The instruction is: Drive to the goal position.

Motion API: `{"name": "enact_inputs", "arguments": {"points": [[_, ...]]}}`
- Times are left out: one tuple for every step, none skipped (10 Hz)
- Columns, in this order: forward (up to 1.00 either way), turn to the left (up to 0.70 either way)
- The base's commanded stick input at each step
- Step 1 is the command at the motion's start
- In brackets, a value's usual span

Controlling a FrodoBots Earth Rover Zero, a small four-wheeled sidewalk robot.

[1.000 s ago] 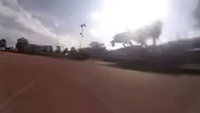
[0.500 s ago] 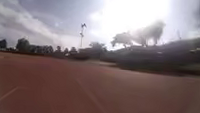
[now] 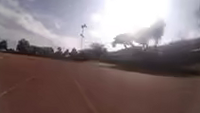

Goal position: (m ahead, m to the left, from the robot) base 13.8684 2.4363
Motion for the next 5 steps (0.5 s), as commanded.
{"name": "enact_inputs", "arguments": {"points": [[0.7,0.0],[0.7,0.0],[0.7,0.0],[0.7,0.0],[0.7,0.0]]}}
